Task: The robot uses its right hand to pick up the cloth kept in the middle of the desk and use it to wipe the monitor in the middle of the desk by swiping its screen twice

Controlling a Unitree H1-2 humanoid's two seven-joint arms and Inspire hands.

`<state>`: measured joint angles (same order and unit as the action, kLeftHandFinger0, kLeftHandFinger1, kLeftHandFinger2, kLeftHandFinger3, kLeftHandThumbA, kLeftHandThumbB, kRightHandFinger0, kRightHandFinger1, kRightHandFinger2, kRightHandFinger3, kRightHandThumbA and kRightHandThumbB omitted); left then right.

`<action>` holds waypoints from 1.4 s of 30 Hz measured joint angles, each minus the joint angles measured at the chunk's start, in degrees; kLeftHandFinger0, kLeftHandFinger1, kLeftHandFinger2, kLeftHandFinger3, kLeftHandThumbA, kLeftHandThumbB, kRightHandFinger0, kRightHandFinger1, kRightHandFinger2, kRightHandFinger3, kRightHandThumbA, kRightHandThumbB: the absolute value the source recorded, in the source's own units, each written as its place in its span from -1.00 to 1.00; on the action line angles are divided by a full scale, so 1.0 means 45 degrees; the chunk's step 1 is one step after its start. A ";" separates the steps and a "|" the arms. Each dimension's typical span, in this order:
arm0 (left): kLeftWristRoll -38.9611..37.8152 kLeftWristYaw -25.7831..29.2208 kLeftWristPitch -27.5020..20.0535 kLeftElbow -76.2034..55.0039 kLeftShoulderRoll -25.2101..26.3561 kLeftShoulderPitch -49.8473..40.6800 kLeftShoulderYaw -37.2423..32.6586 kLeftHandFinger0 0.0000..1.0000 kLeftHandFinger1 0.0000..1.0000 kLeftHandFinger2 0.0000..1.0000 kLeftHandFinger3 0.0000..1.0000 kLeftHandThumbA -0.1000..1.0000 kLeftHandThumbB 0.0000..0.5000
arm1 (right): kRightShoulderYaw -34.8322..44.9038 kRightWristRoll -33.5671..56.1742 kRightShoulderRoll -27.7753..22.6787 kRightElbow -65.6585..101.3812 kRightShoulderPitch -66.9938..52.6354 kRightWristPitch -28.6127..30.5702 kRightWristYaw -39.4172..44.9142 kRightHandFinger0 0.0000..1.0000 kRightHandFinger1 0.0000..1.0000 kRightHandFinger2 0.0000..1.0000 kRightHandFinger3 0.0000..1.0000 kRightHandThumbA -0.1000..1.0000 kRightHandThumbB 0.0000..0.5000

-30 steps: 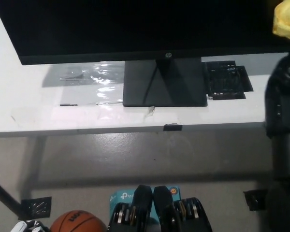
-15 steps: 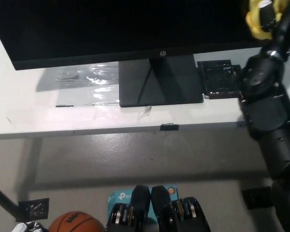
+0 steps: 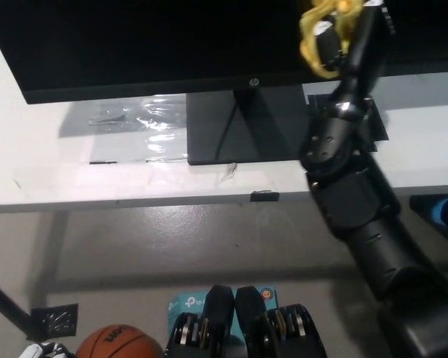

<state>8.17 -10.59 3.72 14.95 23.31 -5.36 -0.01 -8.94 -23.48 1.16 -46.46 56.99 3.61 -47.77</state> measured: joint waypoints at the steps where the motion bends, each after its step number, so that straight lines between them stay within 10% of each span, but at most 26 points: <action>1: 0.0000 -0.0002 0.0001 -0.0003 0.0001 -0.0024 0.0000 0.51 0.42 -0.86 -1.00 0.51 1.00 | -0.0049 -0.0044 0.0122 -0.0052 0.0053 0.0005 -0.0001 -1.00 -1.00 -0.58 -0.84 -1.00 -1.00; 18: 0.0040 -0.0001 -0.0022 0.0051 -0.0001 -0.0117 -0.0154 0.51 0.45 -0.86 -1.00 0.53 1.00 | -0.0616 -0.0387 0.1127 -0.1805 0.1260 0.0359 -0.0674 -1.00 -1.00 -0.51 -0.79 -1.00 -0.87; 25: 0.0091 0.0001 -0.0027 0.0051 -0.0001 -0.0140 -0.0172 0.50 0.44 -0.85 -0.99 0.55 1.00 | -0.0901 -0.0570 0.0812 -0.1889 0.1221 0.0602 -0.0668 -1.00 -1.00 -0.43 -0.50 -1.00 -1.00; 26: 0.0097 0.0001 -0.0031 0.0051 -0.0001 -0.0143 -0.0176 0.51 0.44 -0.84 -0.98 0.56 1.00 | -0.0932 -0.0597 0.0772 -0.1885 0.1210 0.0621 -0.0656 -1.00 -1.00 -0.51 -0.25 -1.00 -0.96; 28: 0.0105 0.0001 -0.0060 0.0056 -0.0001 -0.0148 -0.0183 0.49 0.44 -0.83 -0.98 0.57 1.00 | -0.1033 -0.0683 0.0551 -0.1724 0.1102 0.0690 -0.0540 -1.00 -1.00 -0.78 -0.44 -1.00 -1.00; 32: 0.0107 0.0002 -0.0174 0.0097 -0.0001 -0.0188 -0.0183 0.51 0.45 -0.83 -1.00 0.52 1.00 | -0.1126 -0.0872 -0.0179 -0.1286 0.0665 0.0887 -0.0210 -1.00 -1.00 -0.77 -0.17 -1.00 -0.64; 42: 0.0116 0.0015 -0.0205 0.0170 -0.0001 -0.0428 -0.0141 0.52 0.42 -0.89 -0.96 0.50 1.00 | -0.0980 -0.1311 -0.2475 -0.0473 -0.0545 0.1155 0.0084 -1.00 -1.00 -0.66 -0.57 -1.00 -0.89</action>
<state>8.69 -10.53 2.79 15.72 23.31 -7.28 -0.65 -13.35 -29.38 -9.97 -48.59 54.54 8.81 -47.39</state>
